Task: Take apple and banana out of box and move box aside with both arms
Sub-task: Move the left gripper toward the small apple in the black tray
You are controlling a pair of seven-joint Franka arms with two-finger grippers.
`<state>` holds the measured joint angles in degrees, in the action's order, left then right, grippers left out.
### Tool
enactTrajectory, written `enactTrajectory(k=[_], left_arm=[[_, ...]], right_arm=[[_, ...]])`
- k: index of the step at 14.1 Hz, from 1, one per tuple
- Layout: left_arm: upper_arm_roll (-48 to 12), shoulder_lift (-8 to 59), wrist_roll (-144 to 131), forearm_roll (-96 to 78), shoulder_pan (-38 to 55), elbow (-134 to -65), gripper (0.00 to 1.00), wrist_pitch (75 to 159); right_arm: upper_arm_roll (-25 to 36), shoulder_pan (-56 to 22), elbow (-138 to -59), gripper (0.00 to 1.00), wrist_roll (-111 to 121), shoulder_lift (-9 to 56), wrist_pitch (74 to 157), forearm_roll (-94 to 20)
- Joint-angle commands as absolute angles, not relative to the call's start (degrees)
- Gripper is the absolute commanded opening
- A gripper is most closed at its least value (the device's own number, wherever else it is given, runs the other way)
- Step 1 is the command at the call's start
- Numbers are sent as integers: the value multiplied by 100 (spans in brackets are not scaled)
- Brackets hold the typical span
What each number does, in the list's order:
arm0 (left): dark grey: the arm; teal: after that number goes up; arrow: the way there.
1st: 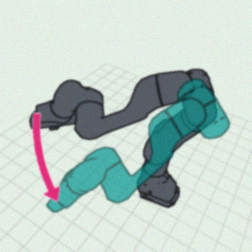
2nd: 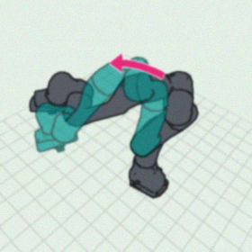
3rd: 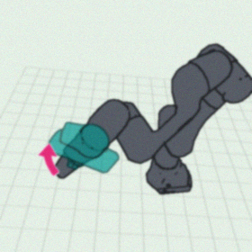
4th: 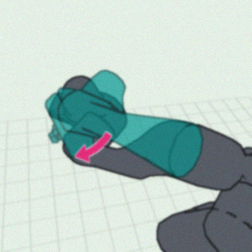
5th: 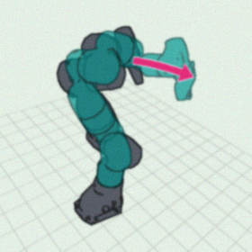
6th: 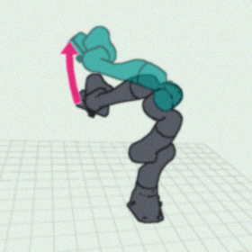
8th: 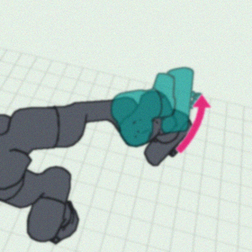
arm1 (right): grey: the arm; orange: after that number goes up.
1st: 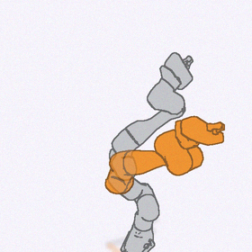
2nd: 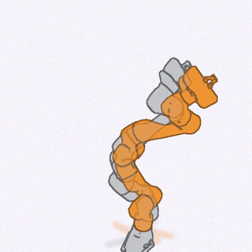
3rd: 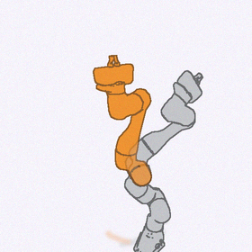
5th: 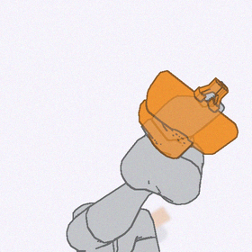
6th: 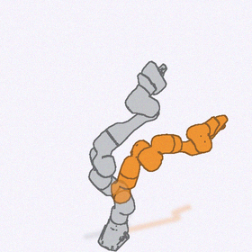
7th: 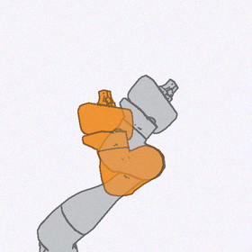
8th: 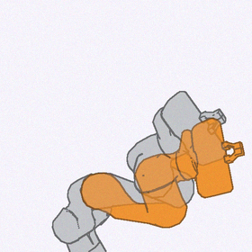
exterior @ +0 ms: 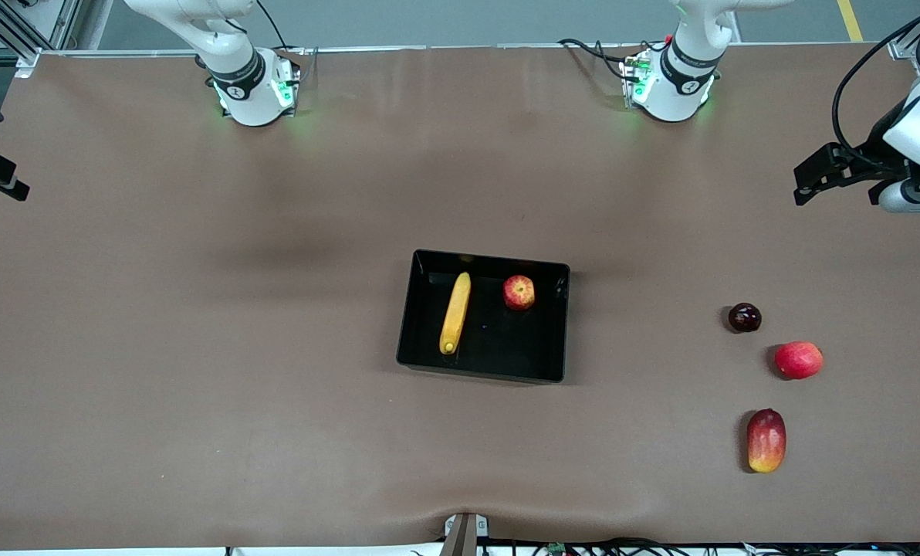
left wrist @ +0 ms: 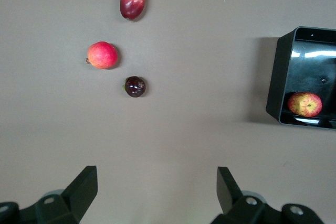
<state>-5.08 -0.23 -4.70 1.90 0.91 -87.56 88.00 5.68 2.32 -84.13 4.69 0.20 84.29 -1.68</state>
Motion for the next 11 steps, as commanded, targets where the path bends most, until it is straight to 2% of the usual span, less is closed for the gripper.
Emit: enactTrajectory(k=[1,6,11], left_arm=[[-519,-26,-422,220,62,-8719,100,8719],[-554,0,-563,203,79,-8753,100,8622],[-1071,658,-1368,167,579,-8815,100,8964]], right_arm=[[519,281,-8438,100,378,-26,8429,-123],[519,281,-8438,100,378,-26,8429,-123],[519,290,-8438,100,378,-26,8446,-149]])
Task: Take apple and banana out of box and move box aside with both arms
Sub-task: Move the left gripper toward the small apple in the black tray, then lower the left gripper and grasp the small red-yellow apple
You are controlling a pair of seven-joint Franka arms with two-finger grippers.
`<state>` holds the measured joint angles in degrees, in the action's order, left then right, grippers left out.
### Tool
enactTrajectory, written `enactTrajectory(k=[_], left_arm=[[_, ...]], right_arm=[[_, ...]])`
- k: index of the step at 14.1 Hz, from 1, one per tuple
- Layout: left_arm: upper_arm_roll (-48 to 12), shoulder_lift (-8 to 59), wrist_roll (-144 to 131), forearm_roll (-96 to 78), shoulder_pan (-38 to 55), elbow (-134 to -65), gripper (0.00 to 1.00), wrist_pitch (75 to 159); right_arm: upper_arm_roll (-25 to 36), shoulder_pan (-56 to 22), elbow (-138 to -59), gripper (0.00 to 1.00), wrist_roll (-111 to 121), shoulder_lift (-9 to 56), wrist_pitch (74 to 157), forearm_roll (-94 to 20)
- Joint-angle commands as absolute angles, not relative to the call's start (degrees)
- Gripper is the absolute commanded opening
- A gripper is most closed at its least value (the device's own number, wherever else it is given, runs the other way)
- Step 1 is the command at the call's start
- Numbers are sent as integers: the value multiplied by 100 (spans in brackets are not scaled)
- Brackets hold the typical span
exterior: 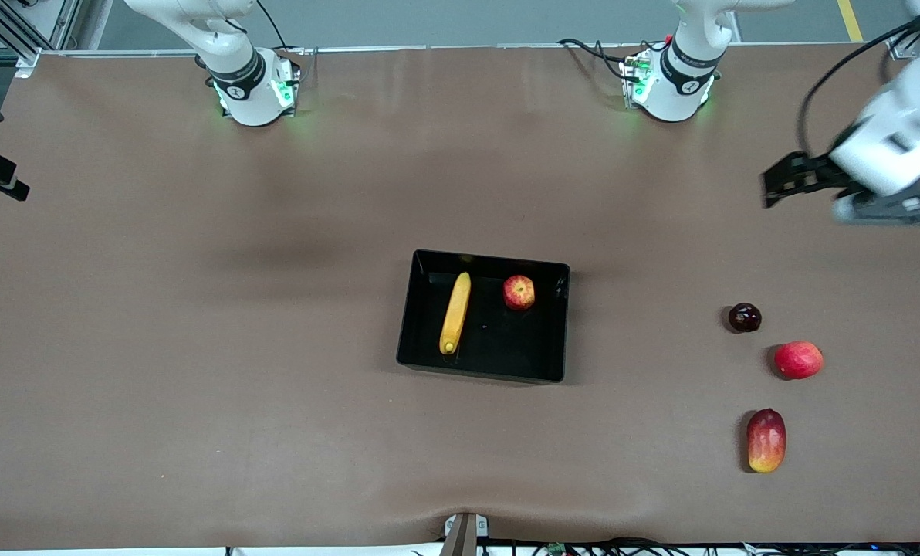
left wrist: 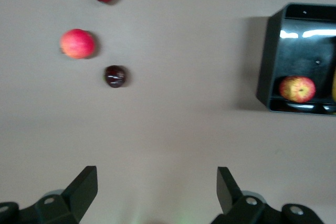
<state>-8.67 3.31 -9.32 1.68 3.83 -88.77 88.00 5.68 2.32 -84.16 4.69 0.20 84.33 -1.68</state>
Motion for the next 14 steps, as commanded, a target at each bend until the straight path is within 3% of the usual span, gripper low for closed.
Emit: enactTrajectory(k=[1,9,14], left_arm=[[-1177,851,-1589,184,702,-8824,100,9130],[-1283,2739,-3636,800,2292,-8816,100,11352],[-1274,3567,-4008,817,2628,-8894,100,12269]], right_arm=[[519,290,-8438,100,378,-26,8446,-149],[519,308,-8429,100,387,35,8534,-141],[519,299,-8429,100,448,132,8525,-123]])
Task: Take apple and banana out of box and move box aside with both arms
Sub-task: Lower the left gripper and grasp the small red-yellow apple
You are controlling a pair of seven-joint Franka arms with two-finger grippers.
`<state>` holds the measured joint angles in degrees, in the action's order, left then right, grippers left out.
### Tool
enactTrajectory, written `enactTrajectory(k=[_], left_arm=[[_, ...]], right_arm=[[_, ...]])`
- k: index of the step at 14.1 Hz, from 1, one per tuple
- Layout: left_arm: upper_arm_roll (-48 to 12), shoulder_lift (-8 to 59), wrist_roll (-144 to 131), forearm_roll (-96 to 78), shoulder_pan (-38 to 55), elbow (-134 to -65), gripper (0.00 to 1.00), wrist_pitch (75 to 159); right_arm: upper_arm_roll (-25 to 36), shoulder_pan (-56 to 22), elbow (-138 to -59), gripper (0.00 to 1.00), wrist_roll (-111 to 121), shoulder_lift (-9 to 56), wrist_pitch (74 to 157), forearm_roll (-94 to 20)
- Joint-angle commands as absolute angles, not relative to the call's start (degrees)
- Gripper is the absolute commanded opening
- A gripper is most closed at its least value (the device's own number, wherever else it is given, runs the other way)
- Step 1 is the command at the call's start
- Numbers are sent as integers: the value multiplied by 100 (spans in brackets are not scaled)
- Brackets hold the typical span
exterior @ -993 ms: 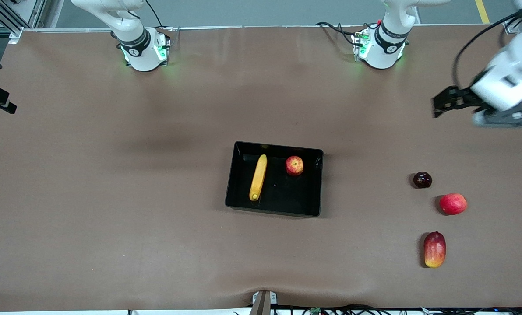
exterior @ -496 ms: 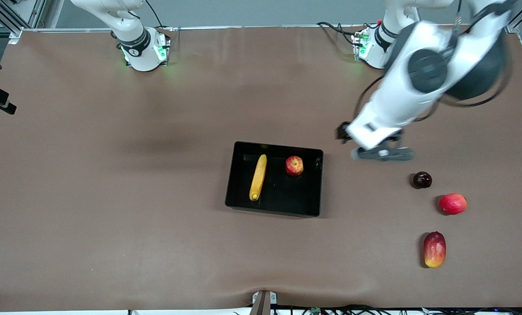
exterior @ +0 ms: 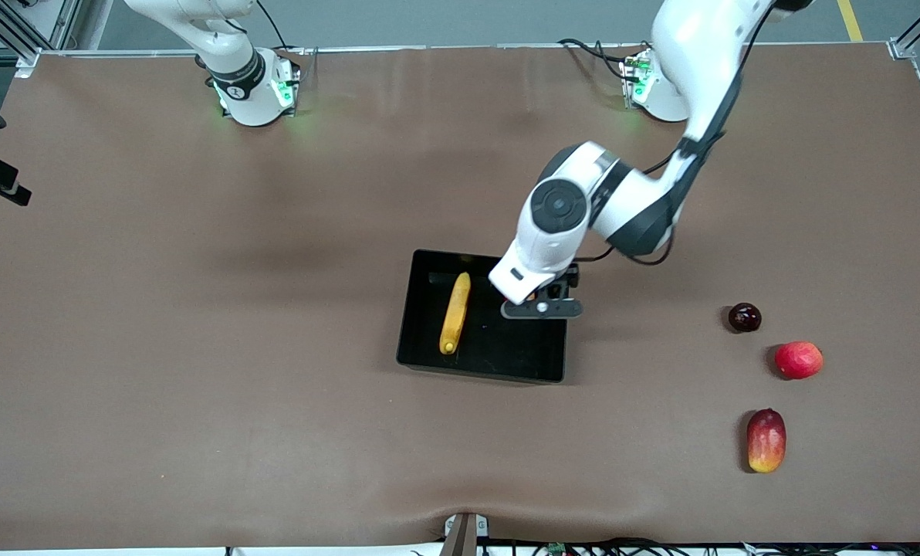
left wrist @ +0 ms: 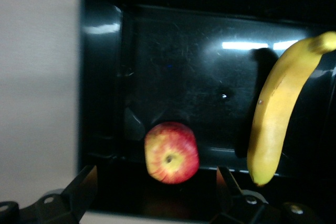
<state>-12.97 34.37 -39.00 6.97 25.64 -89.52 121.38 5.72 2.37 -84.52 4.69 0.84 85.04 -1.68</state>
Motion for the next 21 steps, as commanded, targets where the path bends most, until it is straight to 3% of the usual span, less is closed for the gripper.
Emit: enactTrajectory(k=[1,8,9,11,13,14,17,21], left_arm=[[-1274,3629,-4017,870,2645,-8973,100,12417],[-1274,3999,-4017,853,2566,-9325,100,13008],[-1274,4008,-4017,835,2566,-9334,87,13008],[-1283,4043,-4051,800,2575,-9334,44,13008],[-1283,4078,-4367,809,2575,-9334,7,13008],[-1275,4035,-4368,809,2566,-9317,0,12990],[-1266,3728,-4167,887,2523,-9246,0,12877],[-1239,3385,-3744,835,2417,-8527,0,12061]], right_arm=[[519,299,-8429,100,440,132,8525,-114],[510,272,-8358,100,387,202,8525,-105],[518,255,-8358,100,387,202,8525,-88],[510,229,-8358,100,387,202,8534,-44],[510,263,-8350,100,387,211,8525,-44],[510,290,-8350,100,387,220,8525,-53],[510,299,-8350,100,369,229,8525,-79],[510,299,-8350,100,378,229,8534,-97]])
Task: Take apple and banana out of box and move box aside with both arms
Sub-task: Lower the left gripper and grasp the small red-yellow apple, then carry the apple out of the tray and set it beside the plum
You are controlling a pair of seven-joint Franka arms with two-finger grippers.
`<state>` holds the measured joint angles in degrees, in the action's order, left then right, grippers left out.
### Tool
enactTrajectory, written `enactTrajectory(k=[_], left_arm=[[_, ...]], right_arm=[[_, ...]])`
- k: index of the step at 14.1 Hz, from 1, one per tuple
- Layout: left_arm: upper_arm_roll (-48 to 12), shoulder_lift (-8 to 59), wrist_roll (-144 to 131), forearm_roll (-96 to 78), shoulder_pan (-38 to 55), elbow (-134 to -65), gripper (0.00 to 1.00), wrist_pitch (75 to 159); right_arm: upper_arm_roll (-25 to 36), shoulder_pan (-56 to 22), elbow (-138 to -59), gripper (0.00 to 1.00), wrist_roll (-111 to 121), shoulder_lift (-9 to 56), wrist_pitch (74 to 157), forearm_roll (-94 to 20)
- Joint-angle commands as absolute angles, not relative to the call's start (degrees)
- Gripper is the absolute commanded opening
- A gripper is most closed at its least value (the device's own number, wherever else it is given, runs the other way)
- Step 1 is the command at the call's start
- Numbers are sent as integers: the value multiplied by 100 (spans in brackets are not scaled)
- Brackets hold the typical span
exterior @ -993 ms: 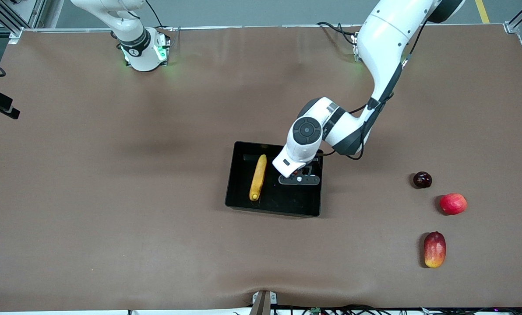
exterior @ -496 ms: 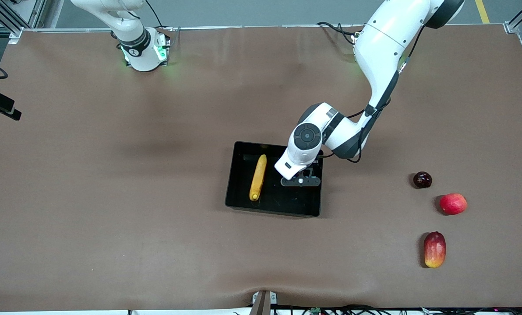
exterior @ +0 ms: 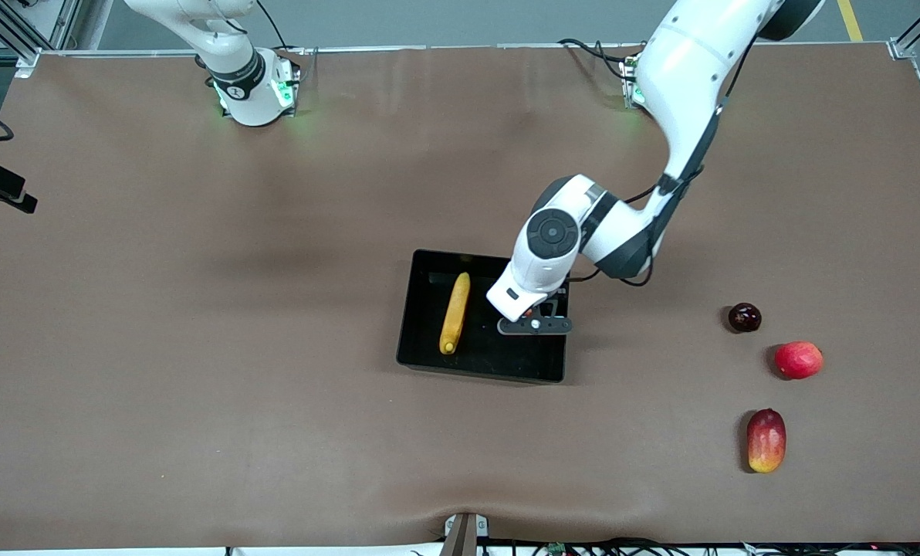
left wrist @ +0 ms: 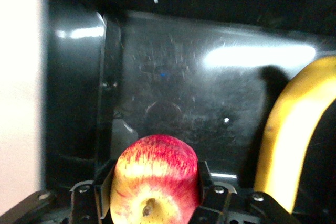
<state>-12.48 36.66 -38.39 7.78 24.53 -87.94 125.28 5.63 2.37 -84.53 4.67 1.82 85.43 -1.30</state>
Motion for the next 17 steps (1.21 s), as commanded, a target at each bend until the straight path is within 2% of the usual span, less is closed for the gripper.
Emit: enactTrajectory(k=[1,4,9,12,17], left_arm=[[-1231,3305,-3727,826,2339,-8343,0,11841],[-1239,3104,-3194,827,1839,-8077,0,11374],[-1257,3085,-1927,782,872,-8156,0,11171],[-1239,3470,-1329,887,266,-8200,0,11232],[-1222,4069,-897,896,-316,-8279,0,11794]], right_arm=[[510,299,-8350,100,378,229,8534,-105],[510,299,-8350,100,378,220,8534,-105],[510,308,-8350,100,369,220,8534,-105],[510,308,-8358,100,369,228,8534,-114],[519,308,-8358,100,369,220,8534,-123]])
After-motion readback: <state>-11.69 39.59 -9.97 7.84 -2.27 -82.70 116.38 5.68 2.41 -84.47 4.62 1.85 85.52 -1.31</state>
